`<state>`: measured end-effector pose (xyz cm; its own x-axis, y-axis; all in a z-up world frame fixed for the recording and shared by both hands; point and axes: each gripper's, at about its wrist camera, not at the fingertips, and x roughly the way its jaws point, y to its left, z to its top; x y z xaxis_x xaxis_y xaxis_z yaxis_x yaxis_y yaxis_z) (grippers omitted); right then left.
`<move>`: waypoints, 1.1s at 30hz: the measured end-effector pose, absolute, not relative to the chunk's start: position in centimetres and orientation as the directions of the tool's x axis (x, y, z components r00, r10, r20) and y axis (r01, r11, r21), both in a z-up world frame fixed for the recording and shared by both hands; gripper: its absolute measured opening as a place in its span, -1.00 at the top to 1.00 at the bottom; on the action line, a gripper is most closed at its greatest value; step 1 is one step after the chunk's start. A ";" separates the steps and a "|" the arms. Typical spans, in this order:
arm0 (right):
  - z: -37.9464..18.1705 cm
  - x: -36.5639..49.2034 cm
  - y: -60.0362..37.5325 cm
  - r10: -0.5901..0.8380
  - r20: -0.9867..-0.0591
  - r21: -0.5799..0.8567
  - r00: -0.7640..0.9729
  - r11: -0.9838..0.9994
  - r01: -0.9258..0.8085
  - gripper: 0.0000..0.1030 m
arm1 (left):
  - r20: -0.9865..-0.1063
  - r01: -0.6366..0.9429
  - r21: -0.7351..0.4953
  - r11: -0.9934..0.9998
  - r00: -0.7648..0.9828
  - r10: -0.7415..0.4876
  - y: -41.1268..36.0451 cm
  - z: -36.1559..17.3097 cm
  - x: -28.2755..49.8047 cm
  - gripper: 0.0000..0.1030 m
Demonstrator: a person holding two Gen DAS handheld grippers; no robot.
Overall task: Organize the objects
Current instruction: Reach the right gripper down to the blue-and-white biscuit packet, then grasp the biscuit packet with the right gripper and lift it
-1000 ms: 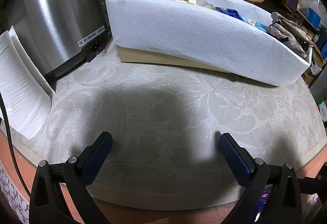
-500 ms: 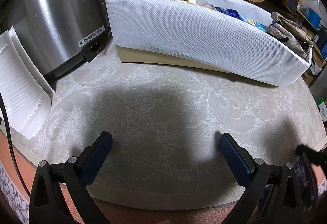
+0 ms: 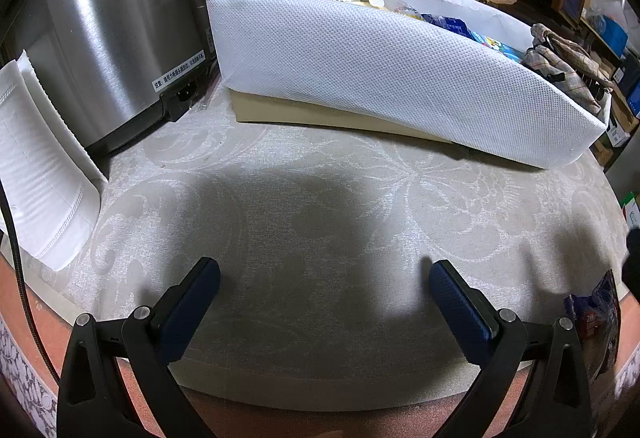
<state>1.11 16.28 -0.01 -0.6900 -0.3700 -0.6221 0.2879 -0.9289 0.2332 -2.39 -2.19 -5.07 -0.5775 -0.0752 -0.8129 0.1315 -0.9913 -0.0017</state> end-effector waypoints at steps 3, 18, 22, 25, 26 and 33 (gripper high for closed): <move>-0.3 2.4 16.8 -0.351 -0.671 0.235 -0.653 -0.936 0.262 -0.56 | -0.813 0.132 -0.002 -0.991 -0.578 -0.075 -2.2 -5.1 -2.4 -0.99; -2.4 4.7 13.2 -0.233 -0.785 0.076 -0.573 -0.956 0.284 -0.12 | -0.813 0.044 -0.001 -0.999 -0.582 -0.025 -0.5 -5.4 -1.3 -0.99; -2.5 2.3 13.6 -0.238 -0.813 0.125 -0.531 -0.963 0.239 -0.12 | -0.813 0.030 -0.001 -1.000 -0.582 -0.017 0.0 -5.5 -1.1 -0.99; -1.7 2.1 15.1 -0.273 -0.799 0.197 -0.536 -0.961 0.195 -0.12 | -0.813 0.030 0.000 -1.000 -0.583 -0.017 0.1 -5.6 -1.1 -0.99; -1.4 2.1 15.6 -0.286 -0.793 0.221 -0.538 -0.958 0.183 -0.12 | -0.813 0.029 0.000 -1.000 -0.582 -0.017 0.1 -5.6 -1.1 -0.99; -1.5 -0.2 17.0 -0.296 -0.819 0.304 -0.492 -0.950 0.066 -0.23 | -0.812 -0.027 0.001 -1.000 -0.584 0.016 1.6 -5.8 -0.6 -0.99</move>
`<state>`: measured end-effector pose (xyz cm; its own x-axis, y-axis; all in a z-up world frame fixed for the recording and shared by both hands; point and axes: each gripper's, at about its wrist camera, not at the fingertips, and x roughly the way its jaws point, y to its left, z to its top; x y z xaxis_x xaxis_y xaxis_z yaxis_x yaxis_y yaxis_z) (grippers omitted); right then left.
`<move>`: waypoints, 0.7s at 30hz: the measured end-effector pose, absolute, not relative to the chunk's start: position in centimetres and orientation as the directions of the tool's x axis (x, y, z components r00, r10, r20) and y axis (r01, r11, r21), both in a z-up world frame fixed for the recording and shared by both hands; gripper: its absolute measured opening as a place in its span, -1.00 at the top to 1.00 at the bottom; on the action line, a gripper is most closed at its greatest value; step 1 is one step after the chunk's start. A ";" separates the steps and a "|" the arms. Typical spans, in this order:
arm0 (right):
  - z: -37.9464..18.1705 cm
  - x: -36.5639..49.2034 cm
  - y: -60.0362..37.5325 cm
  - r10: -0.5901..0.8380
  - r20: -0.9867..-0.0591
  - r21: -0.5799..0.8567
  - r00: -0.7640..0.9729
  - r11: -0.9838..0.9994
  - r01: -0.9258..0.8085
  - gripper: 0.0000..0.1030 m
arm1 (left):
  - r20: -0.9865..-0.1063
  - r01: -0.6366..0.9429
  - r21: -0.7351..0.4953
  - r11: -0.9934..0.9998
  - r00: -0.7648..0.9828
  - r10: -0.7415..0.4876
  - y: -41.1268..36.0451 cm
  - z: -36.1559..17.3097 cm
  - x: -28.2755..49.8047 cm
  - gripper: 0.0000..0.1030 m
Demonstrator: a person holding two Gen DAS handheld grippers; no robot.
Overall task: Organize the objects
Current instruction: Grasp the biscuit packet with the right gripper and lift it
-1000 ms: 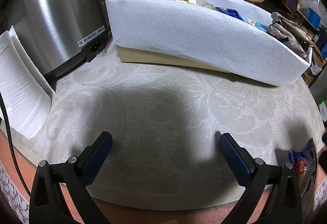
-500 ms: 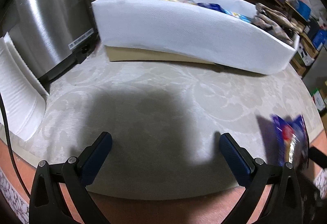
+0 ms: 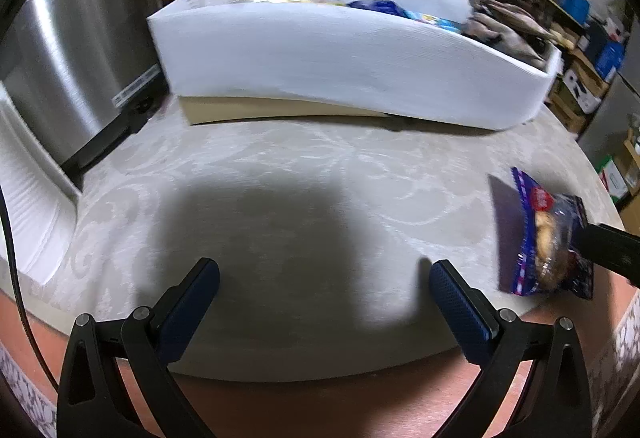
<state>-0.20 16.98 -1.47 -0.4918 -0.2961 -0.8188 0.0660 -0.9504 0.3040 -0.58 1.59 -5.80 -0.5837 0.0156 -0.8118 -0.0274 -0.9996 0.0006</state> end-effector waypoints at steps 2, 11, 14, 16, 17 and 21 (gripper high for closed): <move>-2.2 -0.8 16.9 -0.315 -0.824 0.334 -0.471 -0.942 0.047 -0.28 | -0.812 -0.036 0.001 -0.999 -0.584 0.020 1.9 -5.9 -0.5 -0.99; -2.4 -0.4 16.1 -0.341 -0.758 0.332 -0.556 -0.935 0.121 0.17 | -0.812 -0.036 0.000 -0.999 -0.584 0.021 2.1 -5.9 -0.4 -0.99; -2.1 0.5 15.8 -0.366 -0.702 0.327 -0.610 -0.928 0.180 0.33 | -0.812 -0.036 -0.001 -0.999 -0.584 0.021 2.0 -5.9 -0.5 -0.99; -1.1 1.6 15.5 -0.396 -0.643 0.314 -0.656 -0.917 0.246 0.36 | -0.812 -0.036 0.000 -0.999 -0.584 0.021 1.9 -5.9 -0.5 -0.99; -0.6 2.1 15.3 -0.409 -0.611 0.306 -0.678 -0.912 0.275 0.36 | -0.812 -0.036 -0.001 -0.999 -0.584 0.022 1.9 -5.9 -0.5 -0.99; 0.2 3.3 14.7 -0.433 -0.552 0.272 -0.713 -0.901 0.337 0.36 | -0.812 -0.043 0.001 -0.999 -0.583 0.024 2.2 -6.0 -0.4 -0.99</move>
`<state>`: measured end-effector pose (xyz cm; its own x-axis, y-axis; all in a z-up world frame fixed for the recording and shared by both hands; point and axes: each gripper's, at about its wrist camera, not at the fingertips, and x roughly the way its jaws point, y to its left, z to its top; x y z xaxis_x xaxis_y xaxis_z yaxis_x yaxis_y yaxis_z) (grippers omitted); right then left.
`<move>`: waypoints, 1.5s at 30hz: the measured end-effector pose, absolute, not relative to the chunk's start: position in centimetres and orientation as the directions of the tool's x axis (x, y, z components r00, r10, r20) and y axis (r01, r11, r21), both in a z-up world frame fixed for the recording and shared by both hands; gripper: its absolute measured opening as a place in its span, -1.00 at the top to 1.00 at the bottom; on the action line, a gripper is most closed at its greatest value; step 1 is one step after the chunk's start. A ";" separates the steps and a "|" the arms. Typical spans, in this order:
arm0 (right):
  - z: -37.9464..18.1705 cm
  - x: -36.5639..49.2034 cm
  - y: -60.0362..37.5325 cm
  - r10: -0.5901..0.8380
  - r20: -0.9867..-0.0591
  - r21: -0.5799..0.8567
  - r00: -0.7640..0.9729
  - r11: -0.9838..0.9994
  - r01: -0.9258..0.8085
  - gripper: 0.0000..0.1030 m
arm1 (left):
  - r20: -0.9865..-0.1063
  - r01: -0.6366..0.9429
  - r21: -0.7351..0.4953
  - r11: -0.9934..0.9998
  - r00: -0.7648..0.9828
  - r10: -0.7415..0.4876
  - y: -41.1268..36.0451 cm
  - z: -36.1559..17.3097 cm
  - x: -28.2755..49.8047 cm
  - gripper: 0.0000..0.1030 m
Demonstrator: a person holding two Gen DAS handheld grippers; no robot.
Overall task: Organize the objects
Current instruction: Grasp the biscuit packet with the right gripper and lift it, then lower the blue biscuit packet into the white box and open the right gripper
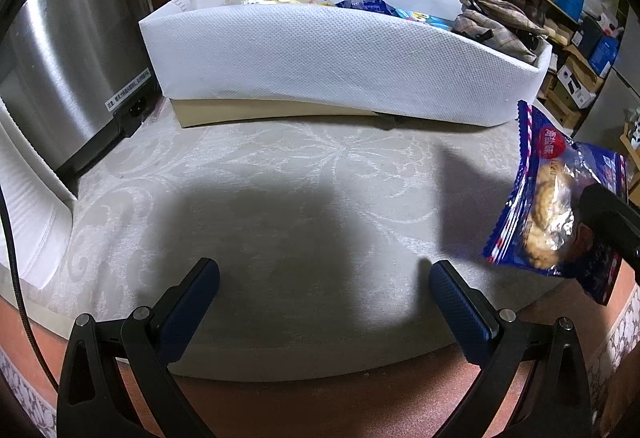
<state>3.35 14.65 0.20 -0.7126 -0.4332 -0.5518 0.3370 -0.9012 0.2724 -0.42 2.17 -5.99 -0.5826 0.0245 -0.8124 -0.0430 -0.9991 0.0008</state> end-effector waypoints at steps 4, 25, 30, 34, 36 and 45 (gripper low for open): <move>-0.2 2.8 14.6 -0.420 -0.571 0.271 -0.705 -0.907 0.321 0.36 | -0.808 -0.045 0.000 -0.999 -0.588 0.026 2.4 -5.9 -0.2 -0.87; 8.5 -0.5 16.4 -0.472 -0.517 0.386 -0.714 -0.873 0.299 0.37 | -0.636 -0.019 -0.155 -0.988 -0.763 0.115 -0.1 0.6 -2.0 -0.36; 10.2 -4.6 15.0 -0.498 -0.492 0.466 -0.714 -0.843 0.268 0.37 | -0.627 -0.068 -0.192 -0.979 -0.759 0.176 -0.2 3.9 -6.0 -0.53; 9.5 -8.5 13.7 -0.542 -0.504 0.555 -0.673 -0.800 0.228 0.37 | -0.633 -0.043 -0.249 -0.968 -0.749 0.196 -1.5 3.4 -6.8 -0.53; 9.2 -10.4 13.1 -0.552 -0.498 0.585 -0.669 -0.783 0.210 0.37 | -0.639 -0.036 -0.257 -0.966 -0.744 0.197 -1.6 2.7 -6.9 -0.53; 4.9 -16.3 9.9 -0.532 -0.542 0.584 -0.651 -0.795 0.163 0.37 | -0.682 0.024 -0.206 -0.978 -0.720 0.126 -1.8 1.6 -7.8 -0.53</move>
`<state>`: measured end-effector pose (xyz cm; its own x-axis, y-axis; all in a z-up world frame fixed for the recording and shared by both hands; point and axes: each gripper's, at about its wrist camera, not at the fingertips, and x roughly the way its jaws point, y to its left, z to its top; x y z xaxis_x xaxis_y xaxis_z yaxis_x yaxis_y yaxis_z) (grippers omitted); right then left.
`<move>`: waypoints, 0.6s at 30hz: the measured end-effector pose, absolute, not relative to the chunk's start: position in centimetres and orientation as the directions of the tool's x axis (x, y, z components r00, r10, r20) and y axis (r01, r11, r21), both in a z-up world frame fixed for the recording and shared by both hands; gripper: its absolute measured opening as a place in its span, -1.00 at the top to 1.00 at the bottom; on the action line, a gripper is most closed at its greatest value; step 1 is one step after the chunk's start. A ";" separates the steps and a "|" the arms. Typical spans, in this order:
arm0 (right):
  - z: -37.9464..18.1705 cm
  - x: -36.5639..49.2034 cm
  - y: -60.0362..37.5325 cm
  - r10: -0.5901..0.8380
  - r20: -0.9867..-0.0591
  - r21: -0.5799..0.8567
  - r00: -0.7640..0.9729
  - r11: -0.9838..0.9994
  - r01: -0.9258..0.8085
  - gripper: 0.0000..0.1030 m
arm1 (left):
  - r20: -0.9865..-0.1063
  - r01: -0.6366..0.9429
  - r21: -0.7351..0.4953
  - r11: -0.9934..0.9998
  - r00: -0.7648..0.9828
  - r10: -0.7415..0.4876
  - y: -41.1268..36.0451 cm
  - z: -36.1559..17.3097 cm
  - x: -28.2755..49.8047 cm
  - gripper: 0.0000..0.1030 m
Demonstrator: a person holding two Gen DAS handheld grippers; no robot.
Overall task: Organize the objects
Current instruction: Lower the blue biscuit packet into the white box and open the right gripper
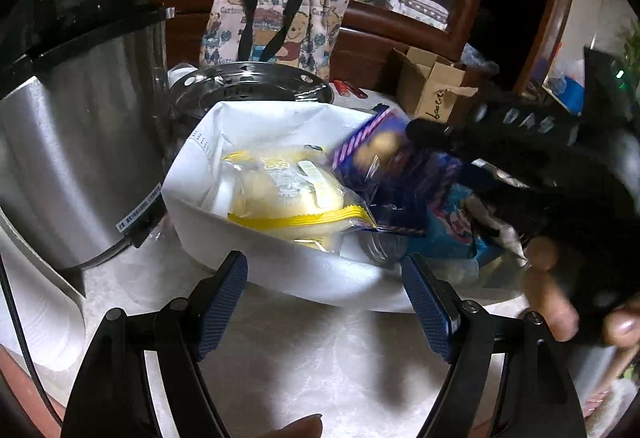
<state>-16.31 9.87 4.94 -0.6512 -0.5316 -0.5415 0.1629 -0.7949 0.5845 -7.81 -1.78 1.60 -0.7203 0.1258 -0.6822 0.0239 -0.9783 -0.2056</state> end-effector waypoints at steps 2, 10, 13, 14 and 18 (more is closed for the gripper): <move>4.2 -16.9 9.7 -0.553 -0.551 0.594 -0.625 -0.786 0.172 0.34 | -0.683 0.023 -0.204 -0.979 -0.720 0.126 -1.8 1.7 -7.9 -0.53; 4.8 -15.0 10.9 -0.500 -0.574 0.533 -0.648 -0.829 0.167 -0.13 | -0.673 0.017 -0.138 -0.990 -0.736 0.080 -1.2 2.2 -6.4 -0.53; 6.2 -13.5 12.2 -0.508 -0.562 0.518 -0.653 -0.831 0.201 -0.14 | -0.670 0.015 -0.102 -0.995 -0.740 0.058 -0.7 2.3 -5.6 -0.53; 6.7 -12.8 12.7 -0.511 -0.553 0.510 -0.659 -0.832 0.217 -0.14 | -0.667 0.008 -0.099 -0.995 -0.743 0.060 -0.5 2.3 -5.3 -0.53; 7.9 -8.5 14.5 -0.528 -0.524 0.428 -0.669 -0.842 0.329 -0.29 | -0.675 -0.007 -0.083 -0.997 -0.735 0.061 -0.1 1.8 -3.8 -0.53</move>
